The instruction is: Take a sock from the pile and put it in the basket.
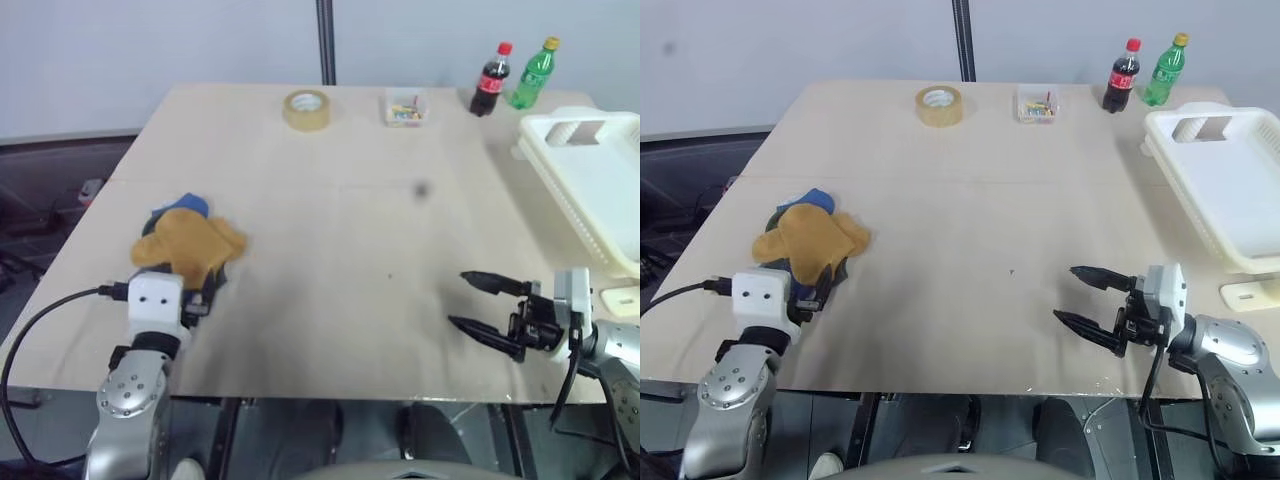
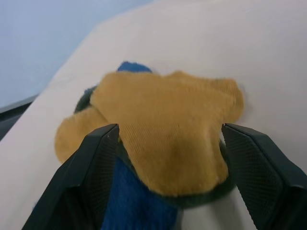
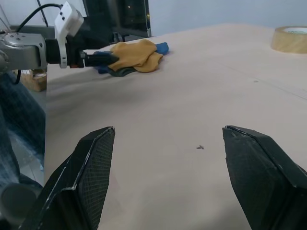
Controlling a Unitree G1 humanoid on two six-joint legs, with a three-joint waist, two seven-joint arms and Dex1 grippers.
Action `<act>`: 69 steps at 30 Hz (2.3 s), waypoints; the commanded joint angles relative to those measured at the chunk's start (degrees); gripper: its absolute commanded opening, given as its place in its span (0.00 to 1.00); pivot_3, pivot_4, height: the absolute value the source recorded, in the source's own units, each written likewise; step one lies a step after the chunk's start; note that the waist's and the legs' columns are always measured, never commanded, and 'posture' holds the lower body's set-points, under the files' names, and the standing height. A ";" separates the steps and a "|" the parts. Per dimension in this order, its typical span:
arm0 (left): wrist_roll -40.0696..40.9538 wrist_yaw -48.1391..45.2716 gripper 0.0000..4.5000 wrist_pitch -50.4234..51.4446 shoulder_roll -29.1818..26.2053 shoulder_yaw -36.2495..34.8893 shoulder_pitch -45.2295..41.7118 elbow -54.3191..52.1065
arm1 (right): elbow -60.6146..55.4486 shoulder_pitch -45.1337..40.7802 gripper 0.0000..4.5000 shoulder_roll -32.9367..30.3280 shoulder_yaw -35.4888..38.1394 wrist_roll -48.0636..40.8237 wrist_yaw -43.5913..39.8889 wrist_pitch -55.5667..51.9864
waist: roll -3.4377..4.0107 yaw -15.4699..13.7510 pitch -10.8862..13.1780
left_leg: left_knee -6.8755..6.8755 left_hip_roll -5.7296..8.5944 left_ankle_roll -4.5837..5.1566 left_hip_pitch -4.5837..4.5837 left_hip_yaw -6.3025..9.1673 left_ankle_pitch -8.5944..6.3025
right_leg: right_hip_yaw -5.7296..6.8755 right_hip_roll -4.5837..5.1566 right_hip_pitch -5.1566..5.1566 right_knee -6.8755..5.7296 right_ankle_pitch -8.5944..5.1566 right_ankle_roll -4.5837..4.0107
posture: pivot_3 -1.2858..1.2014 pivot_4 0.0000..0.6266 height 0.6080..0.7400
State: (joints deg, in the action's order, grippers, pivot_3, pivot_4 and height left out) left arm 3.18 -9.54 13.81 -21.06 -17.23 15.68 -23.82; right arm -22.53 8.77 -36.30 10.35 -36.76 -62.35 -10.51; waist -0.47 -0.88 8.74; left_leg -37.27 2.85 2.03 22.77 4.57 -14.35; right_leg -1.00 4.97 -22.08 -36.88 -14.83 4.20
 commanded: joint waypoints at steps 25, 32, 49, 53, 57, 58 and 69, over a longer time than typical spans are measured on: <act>0.26 -3.50 0.01 -1.41 1.52 2.35 -0.91 -2.56 | 0.01 0.74 0.82 2.01 -0.46 1.80 0.48 3.04 | 0.00 -0.04 0.00 | 0.00 -0.02 0.00 0.00 0.00 0.00 | -0.01 0.15 -0.01 0.00 0.00 0.00 | 0.52 0.24 0.99; 5.90 -7.50 0.01 13.88 3.15 12.56 -4.44 -9.85 | 0.94 -0.75 0.82 2.08 -1.02 2.08 0.54 2.89 | 0.00 0.04 0.00 | -0.01 0.00 0.00 0.00 -0.01 0.00 | -0.01 -0.02 0.01 -0.02 0.01 0.00 | 0.52 0.24 0.99; 11.85 -17.45 0.15 29.34 10.53 35.54 -30.77 5.75 | 2.25 -3.13 0.82 2.13 -0.98 3.18 2.41 3.20 | 0.00 0.17 0.00 | -0.11 0.09 -0.02 -0.02 0.04 0.03 | 0.04 -0.12 0.03 -0.18 0.02 0.02 | 0.52 0.24 0.99; 17.06 -21.52 0.51 32.03 10.83 35.29 -30.12 4.78 | 2.00 -3.67 0.82 1.53 -0.45 3.99 3.40 3.04 | 0.01 0.44 0.00 | -0.10 0.04 -0.16 -0.02 0.00 0.11 | -0.03 -0.16 0.00 -0.21 0.01 0.02 | 0.52 0.24 0.99; 21.04 -24.78 0.71 32.11 8.49 32.19 -29.42 2.24 | 1.74 -4.94 0.82 1.29 -0.15 3.93 5.56 1.47 | 0.01 0.34 0.00 | -0.10 0.04 -0.14 -0.02 0.00 0.10 | -0.03 -0.14 0.00 -0.21 0.01 0.02 | 0.52 0.24 0.99; 22.30 -25.64 0.71 32.35 7.59 31.23 -29.29 1.41 | 1.49 -5.36 0.82 1.42 -0.60 4.03 6.16 1.02 | 0.02 0.23 0.00 | -0.11 0.03 -0.11 -0.03 0.00 0.08 | -0.04 -0.14 0.00 -0.22 0.01 0.02 | 0.52 0.24 0.99; 27.85 -31.12 0.71 29.21 -5.71 16.74 -28.45 -0.02 | 4.79 -23.11 0.82 4.94 -16.18 20.29 20.16 -10.16 | 0.07 0.68 0.04 | -0.11 0.06 -0.29 -0.05 0.00 0.19 | -0.05 -0.13 -0.06 -0.33 0.01 0.00 | 0.52 0.24 0.99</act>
State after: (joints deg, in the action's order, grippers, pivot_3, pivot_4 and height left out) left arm 30.48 -39.76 45.23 -25.96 1.99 -12.81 -23.43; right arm -17.98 -11.72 -32.11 -3.27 -19.22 -44.86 -17.62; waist -0.40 -0.20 8.78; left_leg -37.38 2.92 1.73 22.71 4.58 -14.16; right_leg -1.05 4.84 -22.14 -37.21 -14.83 4.20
